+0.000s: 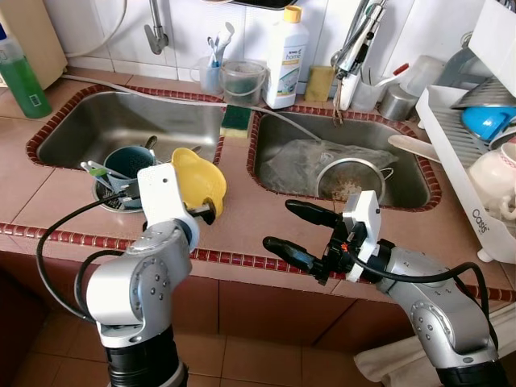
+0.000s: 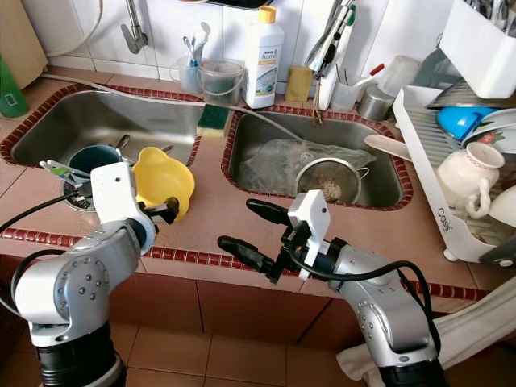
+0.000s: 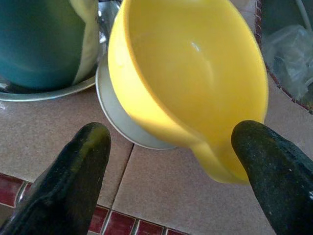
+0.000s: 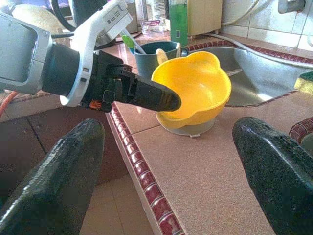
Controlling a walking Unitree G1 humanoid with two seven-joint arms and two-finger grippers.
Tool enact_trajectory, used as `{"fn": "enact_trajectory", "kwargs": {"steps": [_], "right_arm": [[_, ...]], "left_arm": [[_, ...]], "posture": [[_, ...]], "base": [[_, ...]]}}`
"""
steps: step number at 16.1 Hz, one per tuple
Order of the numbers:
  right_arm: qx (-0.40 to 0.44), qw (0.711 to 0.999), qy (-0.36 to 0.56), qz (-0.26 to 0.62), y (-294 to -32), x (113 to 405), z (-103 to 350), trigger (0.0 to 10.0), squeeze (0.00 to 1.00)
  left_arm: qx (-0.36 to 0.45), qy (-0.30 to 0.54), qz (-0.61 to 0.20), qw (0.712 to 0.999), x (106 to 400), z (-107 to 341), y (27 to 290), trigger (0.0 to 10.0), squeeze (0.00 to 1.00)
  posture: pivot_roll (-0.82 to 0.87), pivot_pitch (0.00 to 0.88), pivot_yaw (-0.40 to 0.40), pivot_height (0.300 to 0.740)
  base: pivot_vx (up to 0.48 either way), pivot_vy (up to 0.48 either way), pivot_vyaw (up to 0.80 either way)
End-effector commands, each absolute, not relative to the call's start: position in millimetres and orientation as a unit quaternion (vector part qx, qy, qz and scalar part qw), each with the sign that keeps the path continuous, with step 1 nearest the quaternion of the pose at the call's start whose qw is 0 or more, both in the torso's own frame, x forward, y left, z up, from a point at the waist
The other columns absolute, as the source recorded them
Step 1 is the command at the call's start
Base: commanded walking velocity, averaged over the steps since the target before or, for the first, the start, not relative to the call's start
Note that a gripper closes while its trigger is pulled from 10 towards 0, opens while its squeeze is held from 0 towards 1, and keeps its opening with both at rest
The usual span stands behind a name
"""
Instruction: Kitchen organization
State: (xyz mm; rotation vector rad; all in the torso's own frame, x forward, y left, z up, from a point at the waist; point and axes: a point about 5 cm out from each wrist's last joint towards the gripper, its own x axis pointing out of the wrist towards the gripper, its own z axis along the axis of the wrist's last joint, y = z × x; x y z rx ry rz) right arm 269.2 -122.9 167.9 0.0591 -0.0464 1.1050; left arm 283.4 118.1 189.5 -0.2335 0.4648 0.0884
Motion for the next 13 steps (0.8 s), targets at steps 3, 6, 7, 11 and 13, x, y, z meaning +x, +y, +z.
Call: {"fn": "enact_trajectory", "kwargs": {"steps": [3, 6, 7, 11, 13], "right_arm": [[0.016, 0.852, -0.029, 0.523, -121.3, 267.8, 173.1, 10.0, 0.0], [0.016, 0.853, -0.028, 0.521, -120.8, 268.0, 172.4, 10.0, 0.0], [0.017, 0.854, -0.028, 0.52, -120.8, 268.0, 172.2, 10.0, 0.0], [0.015, 0.855, -0.028, 0.517, -120.3, 268.2, 172.1, 10.0, 0.0], [0.015, 0.856, -0.028, 0.516, -120.2, 268.3, 171.8, 10.0, 0.0]], "left_arm": [[-0.133, 0.257, 0.034, 0.957, 280.8, 182.9, 106.6, 4.8, 0.0], [-0.135, 0.257, 0.036, 0.956, 280.0, 182.0, 106.3, 0.0, 0.0], [-0.139, 0.263, 0.032, 0.954, 279.1, 180.9, 105.4, 0.0, 0.0], [-0.136, 0.268, 0.037, 0.953, 279.2, 180.1, 106.7, 0.0, 0.0], [-0.134, 0.271, 0.038, 0.953, 279.1, 179.4, 107.2, 0.0, 0.0]], "posture": [[-0.12, 0.095, -0.029, 0.74], [-0.11, 0.097, -0.028, 0.74], [-0.11, 0.098, -0.027, 0.74], [-0.11, 0.099, -0.027, 0.74], [-0.11, 0.099, -0.026, 0.74]], "base": [[0.0, 0.0, 0.0], [0.0, 0.0, 0.0], [0.0, 0.0, 0.0], [0.0, 0.0, 0.0], [0.0, 0.0, 0.0]]}}
